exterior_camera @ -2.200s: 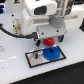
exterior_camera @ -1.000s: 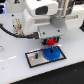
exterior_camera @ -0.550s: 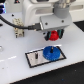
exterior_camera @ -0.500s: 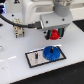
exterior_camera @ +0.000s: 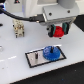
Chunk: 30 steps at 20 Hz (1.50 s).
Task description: Insert the blue gear onto the right peg, followed by the red gear
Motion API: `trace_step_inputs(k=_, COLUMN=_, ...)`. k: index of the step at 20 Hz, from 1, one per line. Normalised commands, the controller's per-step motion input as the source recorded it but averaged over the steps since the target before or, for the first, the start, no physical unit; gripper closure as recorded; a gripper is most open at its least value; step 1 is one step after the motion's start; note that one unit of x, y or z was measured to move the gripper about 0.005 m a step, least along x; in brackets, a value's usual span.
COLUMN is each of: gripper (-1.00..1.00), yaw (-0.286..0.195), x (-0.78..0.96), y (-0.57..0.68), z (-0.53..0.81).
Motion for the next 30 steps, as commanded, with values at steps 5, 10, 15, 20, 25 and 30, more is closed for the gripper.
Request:
trace_step_inputs(k=5, gripper=1.00, yaw=0.000, x=0.70, y=-0.17, z=0.17)
trace_step_inputs(k=10, gripper=1.00, yaw=0.000, x=0.60, y=-0.19, z=0.03)
trace_step_inputs(k=15, gripper=1.00, yaw=0.000, x=0.37, y=-0.16, z=-0.02)
trace_step_inputs(k=20, gripper=1.00, yaw=0.000, x=0.13, y=-0.12, z=-0.10)
trace_step_inputs(k=25, gripper=1.00, yaw=0.000, x=0.05, y=-0.08, z=-0.11)
trace_step_inputs(k=30, gripper=1.00, yaw=0.000, x=0.03, y=-0.06, z=-0.09)
